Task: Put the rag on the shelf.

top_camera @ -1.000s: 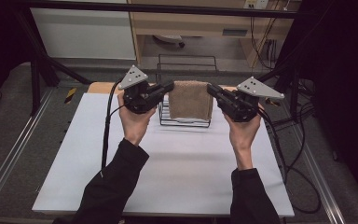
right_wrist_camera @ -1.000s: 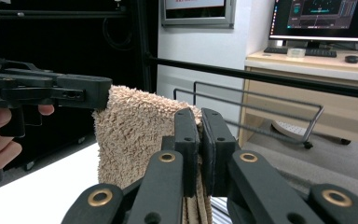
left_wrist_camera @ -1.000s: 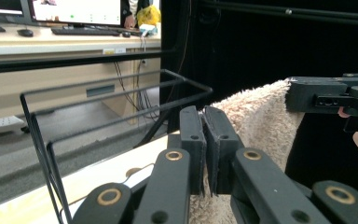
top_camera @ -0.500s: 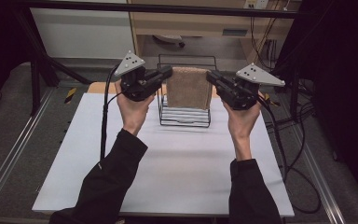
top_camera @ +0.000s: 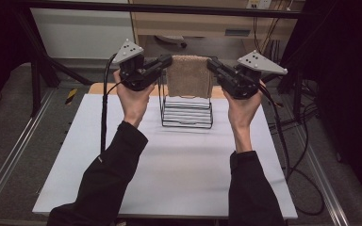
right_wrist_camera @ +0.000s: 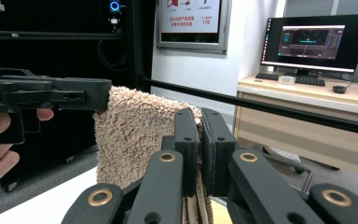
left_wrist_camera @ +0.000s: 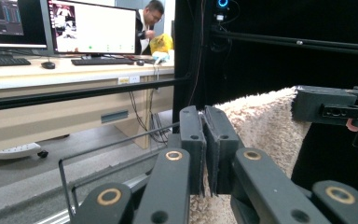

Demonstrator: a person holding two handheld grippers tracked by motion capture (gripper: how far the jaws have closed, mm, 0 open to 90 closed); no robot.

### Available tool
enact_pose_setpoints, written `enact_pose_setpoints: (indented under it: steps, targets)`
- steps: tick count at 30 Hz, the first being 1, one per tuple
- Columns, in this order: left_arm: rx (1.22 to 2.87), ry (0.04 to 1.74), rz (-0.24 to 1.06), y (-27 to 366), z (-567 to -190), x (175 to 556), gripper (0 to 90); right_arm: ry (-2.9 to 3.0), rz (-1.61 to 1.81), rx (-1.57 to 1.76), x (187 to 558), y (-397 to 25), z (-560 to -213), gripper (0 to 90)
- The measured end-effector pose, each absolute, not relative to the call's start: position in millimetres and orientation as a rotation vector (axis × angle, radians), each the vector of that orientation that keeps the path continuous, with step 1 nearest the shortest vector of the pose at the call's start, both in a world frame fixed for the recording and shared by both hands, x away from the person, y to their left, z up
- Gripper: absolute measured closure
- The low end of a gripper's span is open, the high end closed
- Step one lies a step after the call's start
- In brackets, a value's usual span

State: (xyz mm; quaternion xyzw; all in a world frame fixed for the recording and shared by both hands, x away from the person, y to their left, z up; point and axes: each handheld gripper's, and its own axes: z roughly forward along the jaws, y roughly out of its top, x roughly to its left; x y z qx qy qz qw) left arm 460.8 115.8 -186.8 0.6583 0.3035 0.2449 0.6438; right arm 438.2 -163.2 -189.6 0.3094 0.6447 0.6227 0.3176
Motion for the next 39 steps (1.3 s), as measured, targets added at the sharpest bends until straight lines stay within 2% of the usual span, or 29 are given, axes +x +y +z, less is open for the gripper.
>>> enact_pose_setpoints:
  steps: [19, 39]
  targets:
    - [1.485, 0.706, 0.588, 116.5, -161.8, 485.3, 86.0, 1.653, 1.671, 0.817, 464.4, -158.6, -169.6, 85.9]
    - [1.467, 0.737, 0.623, 111.1, -156.8, 517.2, 85.9, 1.653, 1.638, 0.849, 500.7, -157.1, -159.4, 85.8]
